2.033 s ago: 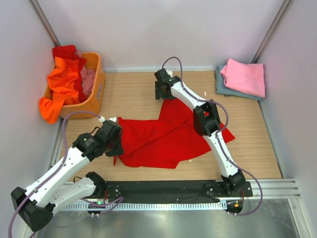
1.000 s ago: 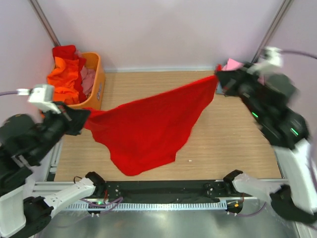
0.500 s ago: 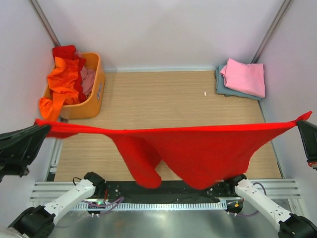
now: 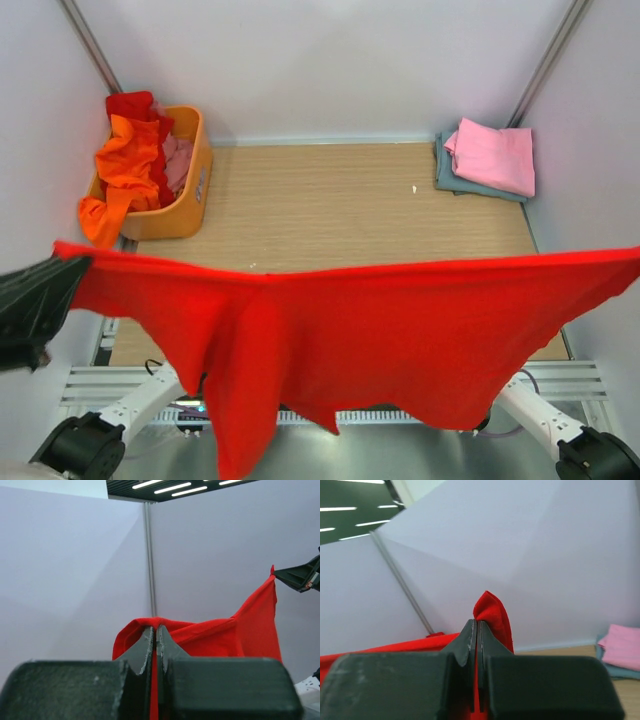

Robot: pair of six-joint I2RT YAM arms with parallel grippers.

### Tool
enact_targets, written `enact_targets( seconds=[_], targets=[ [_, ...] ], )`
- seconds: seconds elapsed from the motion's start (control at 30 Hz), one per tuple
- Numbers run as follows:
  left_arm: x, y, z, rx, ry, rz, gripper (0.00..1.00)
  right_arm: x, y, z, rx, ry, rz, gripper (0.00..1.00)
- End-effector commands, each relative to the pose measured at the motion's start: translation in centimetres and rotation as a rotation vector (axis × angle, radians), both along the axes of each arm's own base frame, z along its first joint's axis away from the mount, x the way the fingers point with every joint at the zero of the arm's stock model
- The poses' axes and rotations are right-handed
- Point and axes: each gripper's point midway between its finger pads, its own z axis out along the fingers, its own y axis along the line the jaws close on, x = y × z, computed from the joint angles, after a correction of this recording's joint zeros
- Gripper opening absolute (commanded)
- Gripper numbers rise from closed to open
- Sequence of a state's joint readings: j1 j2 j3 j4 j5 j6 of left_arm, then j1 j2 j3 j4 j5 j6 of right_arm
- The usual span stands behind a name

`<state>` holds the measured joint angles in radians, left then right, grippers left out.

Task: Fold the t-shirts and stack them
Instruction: Flatten the tshirt out

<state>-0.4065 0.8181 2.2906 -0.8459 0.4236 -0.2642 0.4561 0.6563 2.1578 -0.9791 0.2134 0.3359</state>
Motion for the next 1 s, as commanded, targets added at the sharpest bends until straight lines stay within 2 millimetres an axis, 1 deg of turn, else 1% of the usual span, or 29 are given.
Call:
enact_targets(
  seconds=[0.0,0.03,0.07,0.1,0.13,0.17,0.2,0.27,0.3,0.33,0.37,0.4,0.43,0.47,0.5,0.53,0.57,0.6,0.63,0.67,0.7,0.73,0.77,0.8,0.83,0.87,0.9,0.93,0.97],
  targets=[
    [8.1,-2.4,0.0,0.075,0.05,0.087,0.0,9.8,-0.1,-3.4,-0.086,0.246,-0.253,0.01],
    [10.9,-3.2,-1.3,0.104,0.098,0.104,0.0,12.0,0.5,-4.4,-0.111,0.299,-0.28,0.01],
    [13.1,-3.9,-1.5,0.116,0.103,0.121,0.0,14.7,1.3,-6.9,-0.151,0.379,-0.304,0.01],
    [16.1,-4.7,-3.4,0.161,0.147,0.151,0.0,16.2,0.9,-7.7,-0.141,0.408,-0.371,0.01],
    [18.4,-5.1,-4.4,0.185,0.175,0.179,0.0,19.6,2.0,-10.8,-0.181,0.509,-0.406,0.01],
    [20.6,-5.2,-5.2,0.199,0.203,0.224,0.0,21.1,2.0,-12.4,-0.192,0.559,-0.456,0.01],
    [24.9,-6.6,-7.5,0.253,0.274,0.242,0.0,23.0,2.4,-13.9,-0.202,0.602,-0.491,0.01],
    [29.7,-8.2,-11.5,0.374,0.343,0.243,0.0,28.2,3.6,-18.7,-0.265,0.708,-0.585,0.01],
    [34.8,-10.0,-15.6,0.452,0.451,0.226,0.0,29.9,4.0,-20.3,-0.285,0.737,-0.609,0.01],
    [37.2,-10.5,-17.8,0.491,0.508,0.225,0.0,31.8,3.6,-22.0,-0.294,0.771,-0.642,0.01],
    [40.2,-10.8,-20.8,0.538,0.574,0.233,0.0,35.9,4.6,-26.4,-0.342,0.855,-0.666,0.01],
    [45.0,-11.6,-25.8,0.596,0.678,0.254,0.0,37.9,4.6,-28.6,-0.333,0.898,-0.668,0.01],
    [47.9,-11.7,-29.1,0.626,0.739,0.275,0.0,40.4,3.8,-30.5,-0.309,0.949,-0.687,0.01],
    [50.7,-11.3,-32.0,0.629,0.811,0.31,0.0,43.3,3.8,-36.1,-0.373,1.073,-0.722,0.01],
    [53.3,-11.0,-29.8,0.576,0.781,0.368,0.04,45.1,3.6,-38.6,-0.397,1.127,-0.751,0.01],
    [58.3,-11.9,-39.4,0.627,0.951,0.361,0.22,47.8,3.9,-37.3,-0.382,1.101,-0.761,0.05],
    [58.5,-11.5,-42.4,0.609,1.096,0.362,0.66,49.6,3.8,-43.4,-0.488,1.244,-0.78,0.42],
    [60.2,-11.4,-42.4,0.558,1.086,0.407,0.92,50.7,4.0,-44.1,-0.529,1.269,-0.774,0.66],
    [61.2,-11.9,-41.7,0.495,1.065,0.398,0.99,52.9,4.6,-41.5,-0.496,1.218,-0.77,0.8],
    [60.6,-12.6,-41.9,0.468,1.09,0.362,1.0,52.7,4.7,-42.8,-0.546,1.275,-0.762,0.89],
    [59.3,-12.9,-45.9,0.511,1.179,0.339,1.0,53.0,4.6,-43.1,-0.553,1.282,-0.766,0.9],
    [58.9,-13.4,-42.1,0.476,1.086,0.368,1.0,52.7,4.8,-42.7,-0.546,1.273,-0.762,0.91],
    [58.1,-13.8,-42.4,0.491,1.087,0.372,1.0,52.4,4.8,-42.2,-0.536,1.26,-0.756,0.93],
    [57.2,-13.9,-43.1,0.523,1.095,0.371,1.0,51.4,4.7,-39.1,-0.486,1.203,-0.751,0.93],
    [55.8,-14.2,-41.5,0.537,1.084,0.395,1.0,50.1,4.6,-40.5,-0.498,1.231,-0.742,0.93],
    [55.1,-14.2,-41.1,0.552,1.089,0.41,1.0,49.8,4.7,-39.8,-0.468,1.2,-0.731,0.94],
    [54.2,-14.1,-40.5,0.562,1.094,0.428,1.0,48.4,5.0,-36.8,-0.422,1.146,-0.702,0.94],
    [52.9,-14.1,-40.7,0.585,1.124,0.439,1.0,47.1,5.1,-38.5,-0.44,1.182,-0.68,0.94],
    [51.7,-13.2,-40.7,0.602,1.14,0.482,1.0,46.4,5.3,-38.0,-0.415,1.168,-0.655,0.94]
  ],
)
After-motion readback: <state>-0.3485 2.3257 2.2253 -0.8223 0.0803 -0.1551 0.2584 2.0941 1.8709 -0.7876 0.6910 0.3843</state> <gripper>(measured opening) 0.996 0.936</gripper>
